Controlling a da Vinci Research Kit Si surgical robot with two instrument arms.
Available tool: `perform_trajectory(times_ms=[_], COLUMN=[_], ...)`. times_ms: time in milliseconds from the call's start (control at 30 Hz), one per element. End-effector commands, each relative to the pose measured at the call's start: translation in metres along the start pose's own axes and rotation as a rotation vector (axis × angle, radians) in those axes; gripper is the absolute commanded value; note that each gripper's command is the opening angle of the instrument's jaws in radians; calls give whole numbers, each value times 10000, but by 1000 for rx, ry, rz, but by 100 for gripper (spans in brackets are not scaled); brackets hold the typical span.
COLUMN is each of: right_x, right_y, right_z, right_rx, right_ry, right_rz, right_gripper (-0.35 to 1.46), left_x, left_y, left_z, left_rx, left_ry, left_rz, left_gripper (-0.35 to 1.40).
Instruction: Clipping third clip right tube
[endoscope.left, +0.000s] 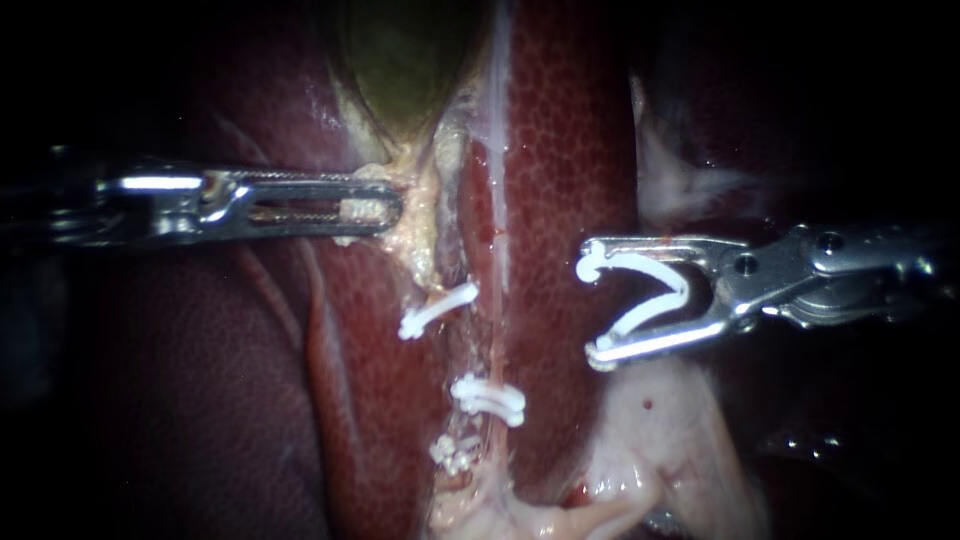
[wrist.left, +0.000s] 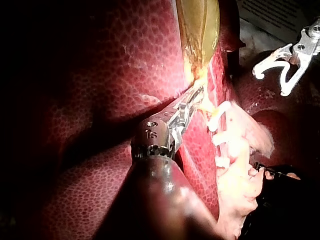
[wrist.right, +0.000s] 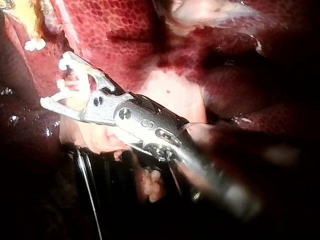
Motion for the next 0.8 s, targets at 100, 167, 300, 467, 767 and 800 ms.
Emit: perform_trajectory(times_ms=[100,167,300,467,767,800], right_x=[-1,-2,-2,-2,-2,-2], right_y=[1,1,1,2,3,2], right_z=[0,1,1,2,3,4], right_rx=[-1,-1,-2,1,3,3], right_ry=[-1,-1,-1,0,0,0], right_rz=[-1,-1,-1,-1,-1,-1], right_gripper=[60,60,60,60,60,60], left_x=[-12,-22,-38,-51,-61,-62], left_y=[1,2,3,3,2,3], left_z=[-12,-21,-36,-51,-70,-71], left_rx=[-4,-10,-15,-22,-33,-34], left_ry=[-20,-31,-53,-75,-98,-98], left_rz=[8,18,27,26,23,23], left_gripper=[-35,-35,-35,-35,-35,-35])
